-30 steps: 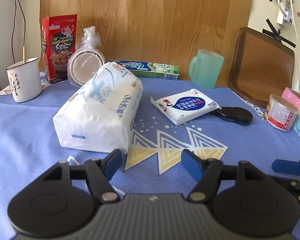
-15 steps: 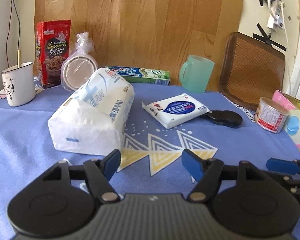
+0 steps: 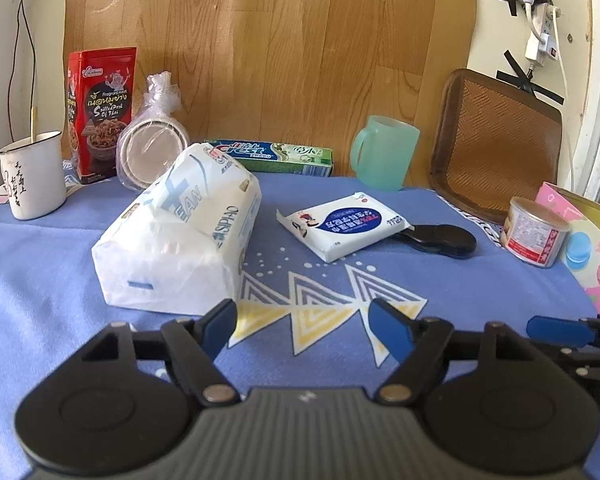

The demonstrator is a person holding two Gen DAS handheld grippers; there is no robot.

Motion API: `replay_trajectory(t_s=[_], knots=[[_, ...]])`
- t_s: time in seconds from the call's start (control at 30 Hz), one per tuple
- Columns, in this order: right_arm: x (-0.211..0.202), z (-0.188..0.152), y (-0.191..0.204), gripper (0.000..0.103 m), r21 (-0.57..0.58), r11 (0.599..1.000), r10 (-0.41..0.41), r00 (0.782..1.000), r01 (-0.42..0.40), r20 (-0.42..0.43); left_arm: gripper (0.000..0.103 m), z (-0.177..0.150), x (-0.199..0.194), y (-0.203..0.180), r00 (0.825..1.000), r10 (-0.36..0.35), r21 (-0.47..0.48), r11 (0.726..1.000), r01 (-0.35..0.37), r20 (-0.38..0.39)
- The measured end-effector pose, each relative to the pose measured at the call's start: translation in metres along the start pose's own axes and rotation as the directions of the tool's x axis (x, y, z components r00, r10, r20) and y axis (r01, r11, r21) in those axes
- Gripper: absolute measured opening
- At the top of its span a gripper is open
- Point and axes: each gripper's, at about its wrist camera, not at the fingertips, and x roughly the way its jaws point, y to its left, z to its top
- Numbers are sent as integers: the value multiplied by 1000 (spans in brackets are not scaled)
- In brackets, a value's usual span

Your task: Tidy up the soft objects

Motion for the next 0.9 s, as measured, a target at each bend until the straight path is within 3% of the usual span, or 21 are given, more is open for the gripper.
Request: replay_trajectory(t_s=[0.4,0.9], knots=[[1,-1,2,50,-11,1000,1,1000,-1,-3,85,0,-4,3,1000,-13,-11,1000,13,22],[0,-2,4,50,-19,1000,-5,1000,5,-3,85,0,-4,5,1000,-9,-17,1000,10,21]])
